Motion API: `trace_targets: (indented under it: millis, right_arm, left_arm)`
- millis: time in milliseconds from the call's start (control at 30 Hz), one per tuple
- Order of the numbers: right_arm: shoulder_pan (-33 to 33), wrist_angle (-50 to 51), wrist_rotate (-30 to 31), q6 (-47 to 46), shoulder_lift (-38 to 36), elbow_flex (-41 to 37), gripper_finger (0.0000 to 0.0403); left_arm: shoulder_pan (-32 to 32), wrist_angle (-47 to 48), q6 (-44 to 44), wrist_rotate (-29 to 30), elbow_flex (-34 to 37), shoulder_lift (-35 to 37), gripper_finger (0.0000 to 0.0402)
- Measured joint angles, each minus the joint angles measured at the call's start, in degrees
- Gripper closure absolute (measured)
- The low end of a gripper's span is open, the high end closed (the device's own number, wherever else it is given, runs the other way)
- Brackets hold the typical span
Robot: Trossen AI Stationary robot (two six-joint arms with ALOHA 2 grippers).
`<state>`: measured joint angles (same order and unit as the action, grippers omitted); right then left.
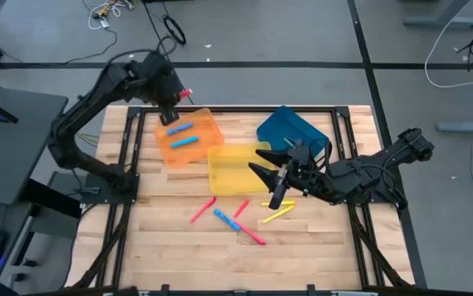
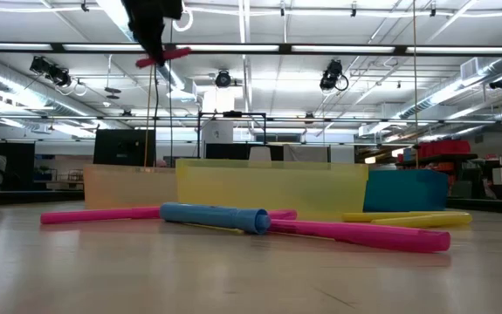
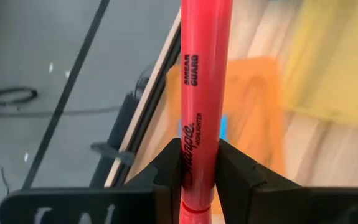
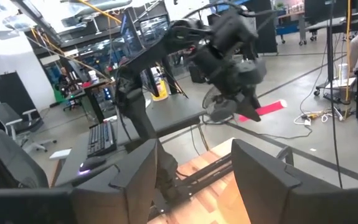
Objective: Pick & Place Markers
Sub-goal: Put the orange highlighter pen into the orange bin
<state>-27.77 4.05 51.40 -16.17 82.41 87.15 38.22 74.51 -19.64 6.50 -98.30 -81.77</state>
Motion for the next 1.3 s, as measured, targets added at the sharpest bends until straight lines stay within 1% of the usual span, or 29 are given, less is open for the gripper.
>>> trace_targets:
  millis: [200, 367, 433, 500, 567, 900, 1233, 1300]
  right_arm:
    - [0.0, 0.2, 0.0, -0.1, 0.0, 0.0, 0.0197]
    - [0.0, 0.6, 0.0, 0.1, 0.0, 0.0, 0.0197]
    - [0.0, 0.8, 0.0, 0.1, 0.0, 0.0, 0.0197]
    - [0.2, 1.1, 0.0, 0.1, 0.0, 0.0, 0.0197]
    - [0.4, 1.8, 0.0, -0.3, 0.0, 0.0, 0.0197]
    - [1.1, 3.3, 0.1, -2.5, 0.0, 0.0, 0.0197]
    - [2.3, 3.4, 0.1, -4.4, 0.0, 0.0, 0.0197]
    - [2.5, 3.4, 0.1, -4.4, 0.0, 0.0, 0.0197]
  left_arm:
    - [6.5, 2.1, -4.1, -0.8, 0.0, -4.1, 0.0326]
    - [7.7, 5.0, -5.6, -0.8, 0.0, -6.7, 0.0326]
    - [7.6, 4.7, -5.1, -1.0, 0.3, -7.4, 0.0326]
    - [7.6, 3.7, -4.8, -3.5, 1.6, -7.9, 0.0326]
    - [7.6, 2.0, -4.8, -4.8, 4.2, -8.0, 0.0326]
    - [7.1, -7.5, -5.4, -4.7, 19.6, -8.0, 0.0326]
    - [6.5, -17.0, -5.4, -6.8, 30.0, -8.0, 0.0326]
    - [6.2, -19.1, -5.0, -8.2, 32.1, -8.0, 0.0326]
